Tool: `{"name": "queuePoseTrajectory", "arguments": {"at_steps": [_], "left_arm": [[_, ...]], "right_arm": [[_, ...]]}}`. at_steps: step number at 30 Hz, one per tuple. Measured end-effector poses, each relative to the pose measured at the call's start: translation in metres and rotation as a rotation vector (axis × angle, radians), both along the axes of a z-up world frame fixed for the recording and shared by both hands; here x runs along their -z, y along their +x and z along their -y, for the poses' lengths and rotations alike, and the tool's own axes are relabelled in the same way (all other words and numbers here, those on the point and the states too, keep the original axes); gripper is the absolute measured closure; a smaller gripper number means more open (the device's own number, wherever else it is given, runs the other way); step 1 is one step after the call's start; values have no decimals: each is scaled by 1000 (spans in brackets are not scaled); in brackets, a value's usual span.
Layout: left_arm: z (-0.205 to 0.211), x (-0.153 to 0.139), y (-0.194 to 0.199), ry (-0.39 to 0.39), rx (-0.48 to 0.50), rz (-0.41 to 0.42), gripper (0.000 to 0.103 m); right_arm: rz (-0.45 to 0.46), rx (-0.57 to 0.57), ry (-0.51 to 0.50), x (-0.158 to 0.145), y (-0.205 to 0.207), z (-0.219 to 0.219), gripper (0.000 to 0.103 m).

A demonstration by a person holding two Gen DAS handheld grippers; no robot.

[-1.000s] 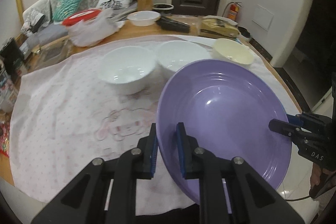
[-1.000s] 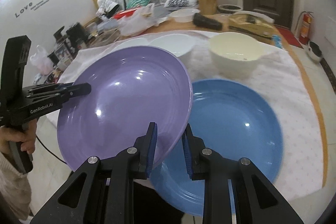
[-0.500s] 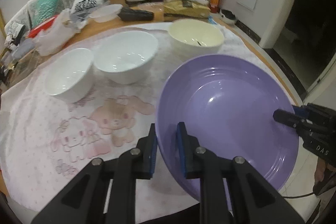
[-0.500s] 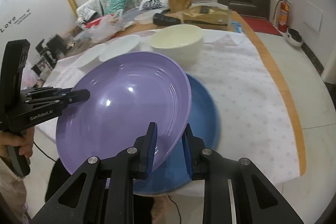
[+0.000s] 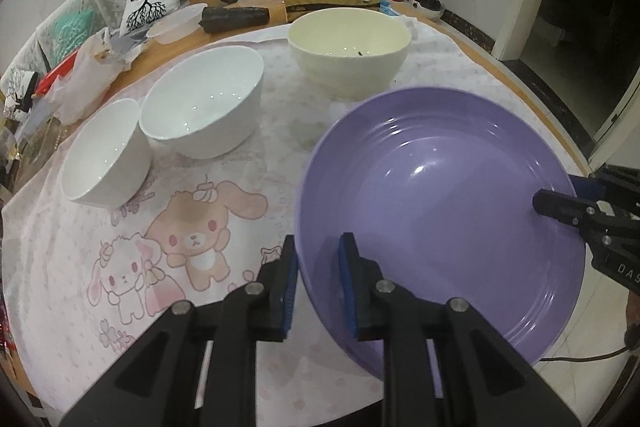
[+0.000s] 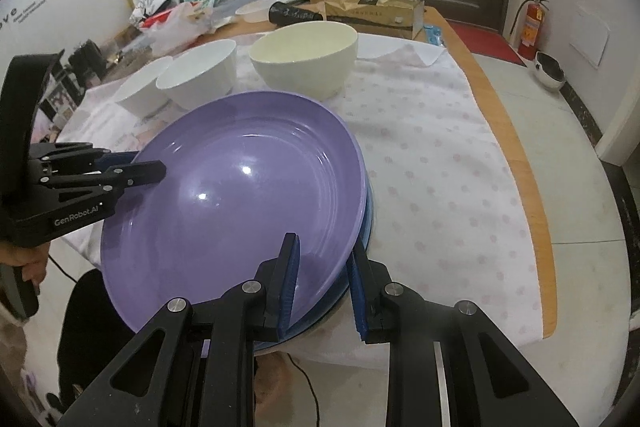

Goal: Organize plates and bowls

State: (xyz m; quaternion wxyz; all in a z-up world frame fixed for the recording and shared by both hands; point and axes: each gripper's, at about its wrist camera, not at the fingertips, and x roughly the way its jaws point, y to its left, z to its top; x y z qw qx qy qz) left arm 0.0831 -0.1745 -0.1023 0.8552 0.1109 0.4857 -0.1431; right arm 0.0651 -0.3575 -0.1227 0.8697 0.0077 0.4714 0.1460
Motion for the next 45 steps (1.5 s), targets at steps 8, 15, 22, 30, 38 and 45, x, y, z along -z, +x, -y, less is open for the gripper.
{"name": "queuePoseTrajectory", "arguments": {"at_steps": [8, 15, 22, 30, 38, 45], "left_arm": [[4, 0, 0, 31, 18, 2, 85], [9, 2, 1, 57, 37, 2, 85], [9, 1, 5, 44, 40, -4, 84], [-13, -24, 5, -62, 28, 28, 68], [-54, -73, 48, -118, 22, 69, 57], [-96, -74, 128, -100, -15, 3, 54]], "right_arm": [[-25, -11, -50, 0, 4, -6, 81], [-58, -45, -148, 2, 8, -16, 68], [-100, -89, -231, 5, 14, -23, 66], [-74, -72, -241, -9, 16, -18, 48], [126, -144, -36, -63, 24, -43, 28], [160, -293, 14, -65, 59, -115, 22]]}}
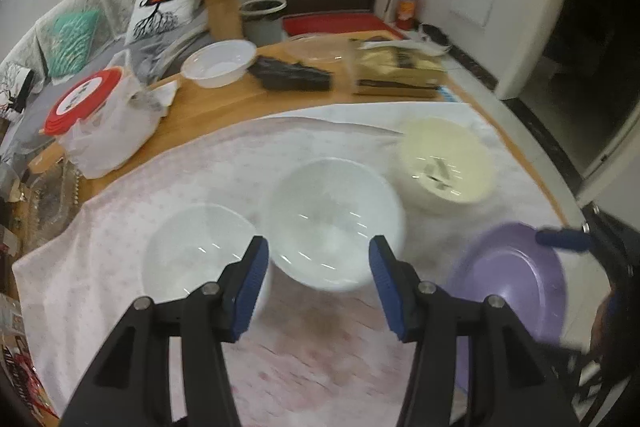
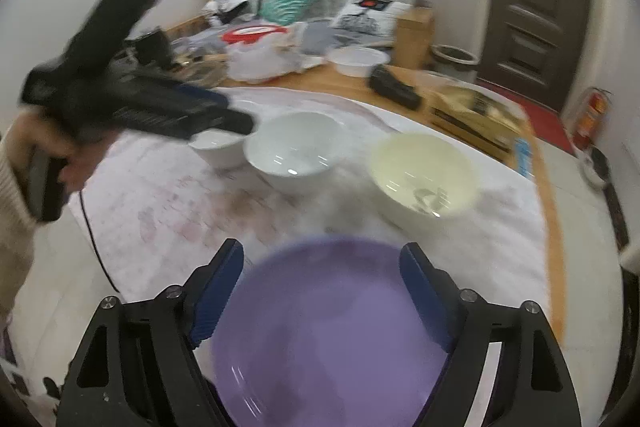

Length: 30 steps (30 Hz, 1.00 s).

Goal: Organize plates and bowls

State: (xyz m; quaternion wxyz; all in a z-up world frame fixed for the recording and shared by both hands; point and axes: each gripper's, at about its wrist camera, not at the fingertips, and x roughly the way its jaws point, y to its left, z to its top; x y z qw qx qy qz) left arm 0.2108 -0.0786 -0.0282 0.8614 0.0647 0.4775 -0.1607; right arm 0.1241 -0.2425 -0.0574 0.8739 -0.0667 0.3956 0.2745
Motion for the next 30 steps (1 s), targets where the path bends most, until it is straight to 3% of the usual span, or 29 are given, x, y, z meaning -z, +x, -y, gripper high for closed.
{"name": "queuePoseTrajectory", "arguments": {"at_steps": [4, 8, 11, 24, 30], "left_arm": [[-8, 16, 37, -27, 5, -58, 54], [-8, 38, 65, -6, 11, -110, 55], [-8, 52, 80, 4, 20, -133, 61], [-8, 75, 97, -23, 60, -176, 89], [-5, 75, 94, -4, 66, -165, 90]], "right_arm": [[-31, -40, -13, 18, 32, -41, 17], [-59, -28, -50, 39, 61, -64, 11], [-100, -7, -53, 52, 80, -71, 10], [-129, -14, -102, 75, 114, -91, 8], [-116, -11, -127, 76, 115, -96, 5]]}}
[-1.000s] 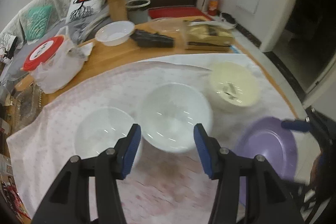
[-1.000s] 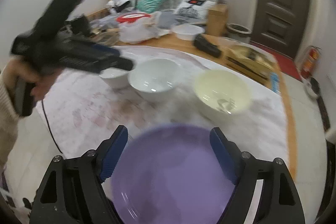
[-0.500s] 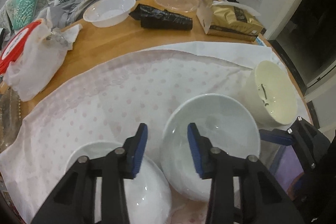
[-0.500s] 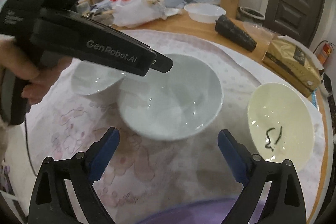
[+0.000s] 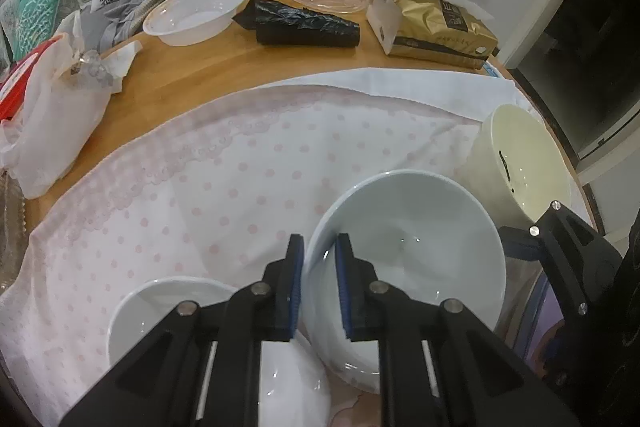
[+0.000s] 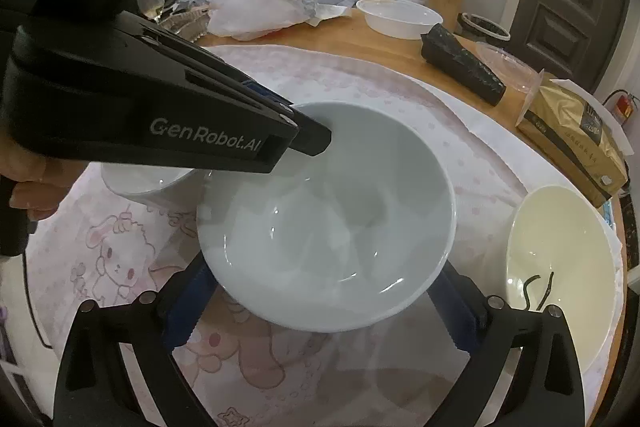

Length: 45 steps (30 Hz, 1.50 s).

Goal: Organize plates and bowls

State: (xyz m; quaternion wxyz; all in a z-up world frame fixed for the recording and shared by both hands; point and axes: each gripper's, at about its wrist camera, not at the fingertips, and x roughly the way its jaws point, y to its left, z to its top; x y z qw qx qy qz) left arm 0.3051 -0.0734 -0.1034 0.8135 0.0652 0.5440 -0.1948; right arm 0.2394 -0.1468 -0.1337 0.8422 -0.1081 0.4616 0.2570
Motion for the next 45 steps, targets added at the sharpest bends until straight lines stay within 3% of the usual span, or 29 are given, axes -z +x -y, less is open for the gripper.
{"name": "queuePoseTrajectory", "arguments": {"at_steps": [9, 23, 36, 45], "left_arm": [[-3, -4, -3, -13, -13, 0, 90], [12, -48, -20, -2, 1, 70, 90], [56, -95, -26, -15, 46, 144, 90], [96, -94, -14, -50, 67, 141, 90]], "right_arm": [[-26, 11, 50, -3, 2, 4, 7], [38, 24, 81, -33, -14, 17, 7], [128, 73, 95, -78, -19, 58, 6], [137, 122, 81, -80, -12, 99, 6]]}}
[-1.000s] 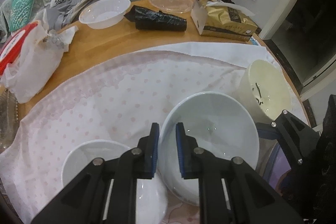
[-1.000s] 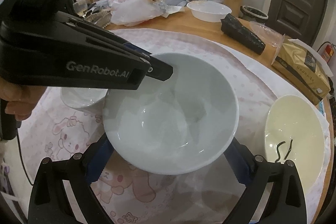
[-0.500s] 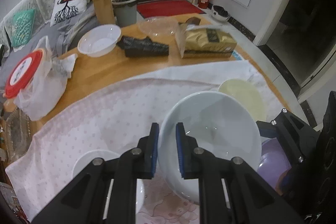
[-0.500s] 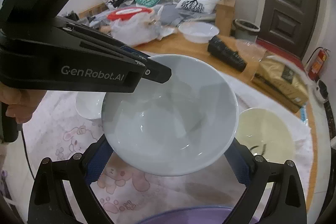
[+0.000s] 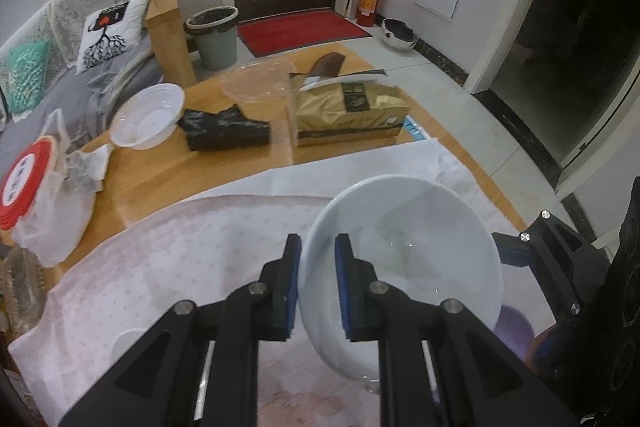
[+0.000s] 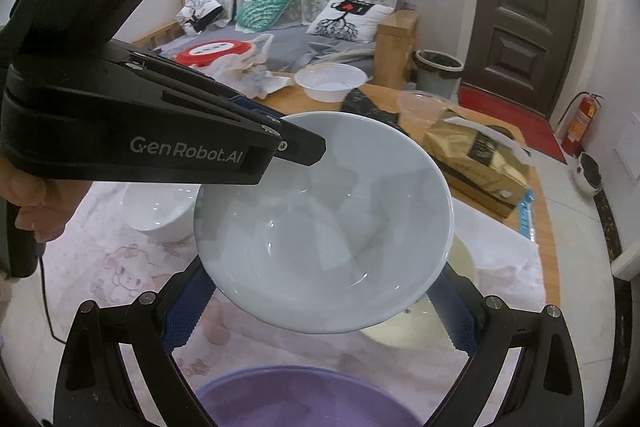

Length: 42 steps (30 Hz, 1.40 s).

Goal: Organize plates and bowls

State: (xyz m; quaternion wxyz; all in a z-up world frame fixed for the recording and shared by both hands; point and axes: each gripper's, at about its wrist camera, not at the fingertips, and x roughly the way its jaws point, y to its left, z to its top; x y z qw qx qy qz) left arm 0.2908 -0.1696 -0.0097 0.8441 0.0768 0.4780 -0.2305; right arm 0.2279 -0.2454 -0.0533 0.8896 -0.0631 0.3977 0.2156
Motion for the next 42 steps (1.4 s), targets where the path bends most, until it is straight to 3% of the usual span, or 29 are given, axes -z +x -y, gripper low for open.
{"name": "queuePoseTrajectory", "arguments": {"at_steps": [13, 25, 42], "left_arm": [[53, 36, 23, 19, 38, -51, 90], [61, 55, 26, 70, 50, -65, 90], [61, 71, 27, 116, 50, -84, 89]], "right_arm": [[-54, 57, -29, 19, 23, 42, 5], [-120, 52, -44, 44, 30, 44, 5], [-136, 33, -107, 48, 32, 34, 5]]}}
